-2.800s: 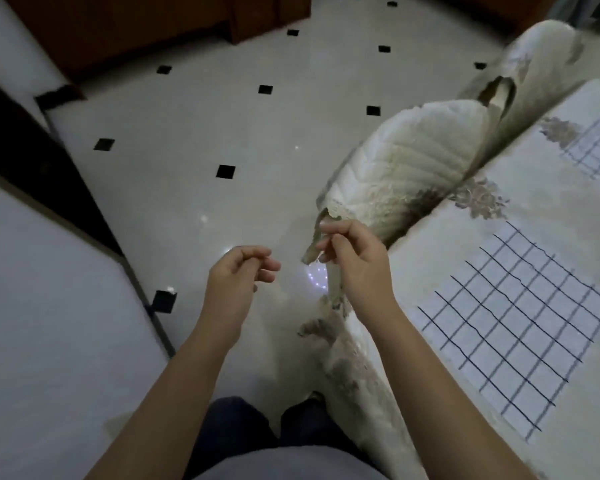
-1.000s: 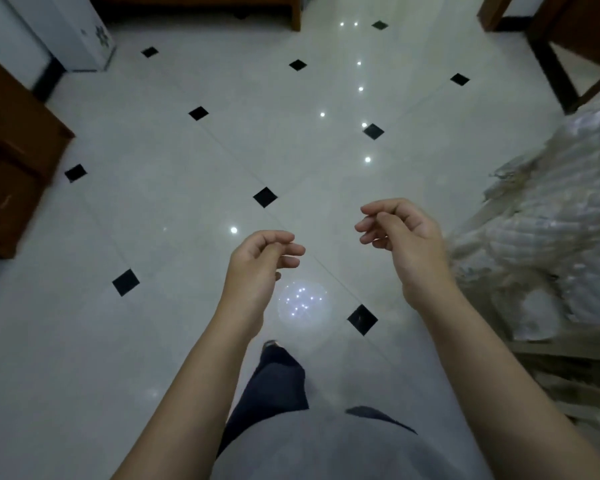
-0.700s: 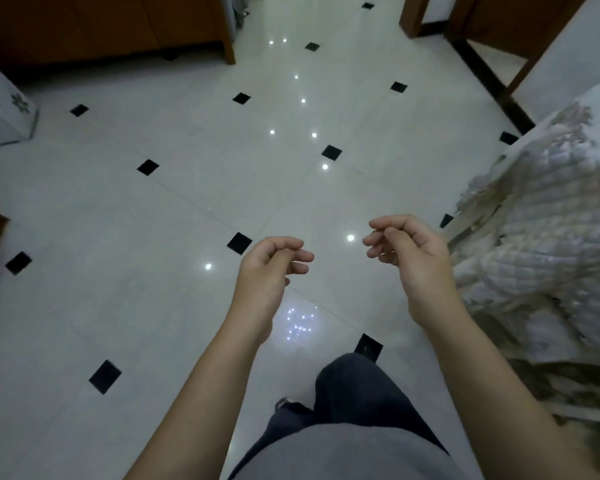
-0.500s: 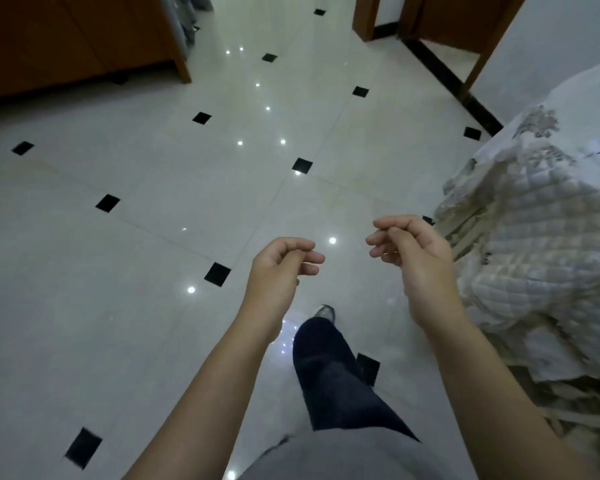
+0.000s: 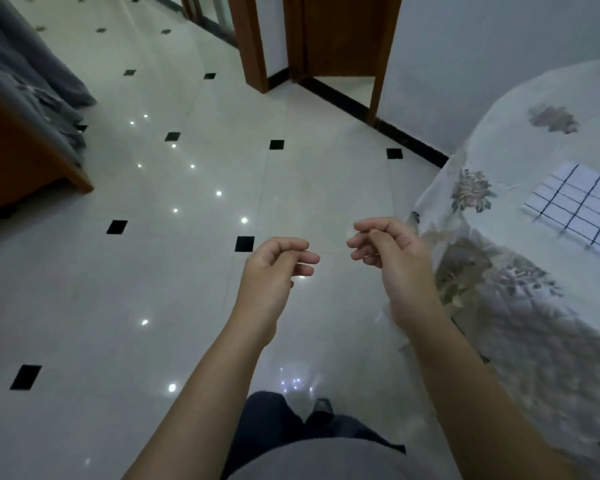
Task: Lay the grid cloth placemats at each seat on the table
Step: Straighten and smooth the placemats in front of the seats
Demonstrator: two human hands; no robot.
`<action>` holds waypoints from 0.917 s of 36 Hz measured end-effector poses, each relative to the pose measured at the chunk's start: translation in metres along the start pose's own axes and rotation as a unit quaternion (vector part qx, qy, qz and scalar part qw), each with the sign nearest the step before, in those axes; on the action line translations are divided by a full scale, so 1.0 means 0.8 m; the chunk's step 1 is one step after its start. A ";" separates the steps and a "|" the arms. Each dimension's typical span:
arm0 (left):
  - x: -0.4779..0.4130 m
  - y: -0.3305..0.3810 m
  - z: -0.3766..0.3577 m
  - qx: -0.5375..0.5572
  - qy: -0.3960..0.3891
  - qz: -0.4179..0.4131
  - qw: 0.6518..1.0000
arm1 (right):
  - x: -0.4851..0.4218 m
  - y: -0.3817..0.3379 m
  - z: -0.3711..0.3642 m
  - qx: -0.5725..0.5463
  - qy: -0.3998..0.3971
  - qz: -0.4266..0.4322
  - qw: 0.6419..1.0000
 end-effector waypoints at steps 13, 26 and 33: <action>-0.266 0.115 -0.050 -0.069 -0.184 -0.064 0.978 | -0.220 -0.022 -0.013 -0.014 0.203 0.069 0.977; -0.421 0.246 -0.132 -0.109 -0.357 -0.142 0.917 | -0.347 -0.093 -0.011 -0.033 0.377 0.136 0.916; -0.467 0.286 -0.231 -0.136 -0.442 -0.181 0.868 | -0.383 -0.118 0.064 -0.053 0.482 0.165 0.859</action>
Point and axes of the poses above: each hand's wrist, its own x-axis away from the middle knuckle, its own z-axis out of the back of the hand, y = z × x, the point moved 3 cm from there along -x, towards the middle knuckle, and after that the axes turned 14 degrees about -x, right-handed, at the moved point
